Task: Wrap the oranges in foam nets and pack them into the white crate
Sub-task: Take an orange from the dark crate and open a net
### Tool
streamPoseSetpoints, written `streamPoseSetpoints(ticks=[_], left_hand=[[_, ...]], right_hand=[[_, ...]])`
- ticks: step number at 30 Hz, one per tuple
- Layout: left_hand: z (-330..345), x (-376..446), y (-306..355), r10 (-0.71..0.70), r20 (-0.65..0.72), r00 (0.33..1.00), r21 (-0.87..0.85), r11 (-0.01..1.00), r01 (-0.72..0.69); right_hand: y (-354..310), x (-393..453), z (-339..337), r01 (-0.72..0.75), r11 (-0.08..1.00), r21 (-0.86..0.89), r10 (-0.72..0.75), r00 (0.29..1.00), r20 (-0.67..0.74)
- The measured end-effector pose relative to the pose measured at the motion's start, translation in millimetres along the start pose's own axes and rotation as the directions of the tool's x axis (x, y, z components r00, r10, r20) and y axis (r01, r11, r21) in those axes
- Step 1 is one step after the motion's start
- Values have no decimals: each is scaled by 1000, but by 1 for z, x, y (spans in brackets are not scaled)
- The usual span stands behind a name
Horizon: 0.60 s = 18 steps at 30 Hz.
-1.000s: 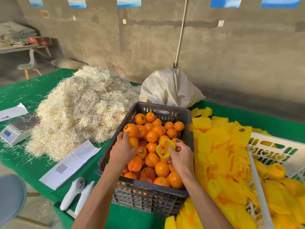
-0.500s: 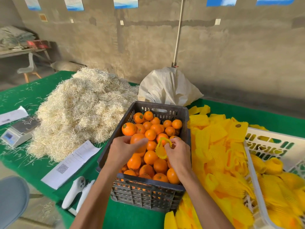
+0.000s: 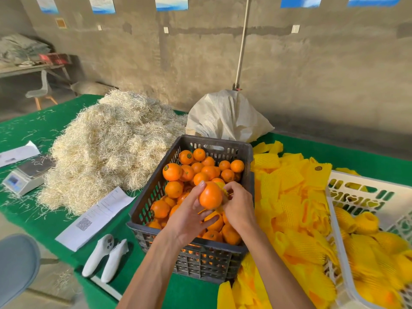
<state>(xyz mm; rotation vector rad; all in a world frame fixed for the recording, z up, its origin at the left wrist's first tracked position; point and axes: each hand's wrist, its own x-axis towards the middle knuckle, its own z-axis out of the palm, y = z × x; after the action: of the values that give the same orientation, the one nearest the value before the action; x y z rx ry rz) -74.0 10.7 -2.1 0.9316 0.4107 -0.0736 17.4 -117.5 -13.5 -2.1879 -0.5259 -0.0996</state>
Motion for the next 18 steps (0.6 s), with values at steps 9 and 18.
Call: streamPoseSetpoints(ticks=[9, 18], left_hand=[[3, 14, -15, 345, -220, 912, 488, 849, -204], [45, 34, -17, 624, -318, 714, 685, 672, -281]], right_hand=[[-5, 1, -19, 178, 983, -42, -180, 982, -59], [-3, -27, -33, 255, 964, 76, -237, 952, -194]])
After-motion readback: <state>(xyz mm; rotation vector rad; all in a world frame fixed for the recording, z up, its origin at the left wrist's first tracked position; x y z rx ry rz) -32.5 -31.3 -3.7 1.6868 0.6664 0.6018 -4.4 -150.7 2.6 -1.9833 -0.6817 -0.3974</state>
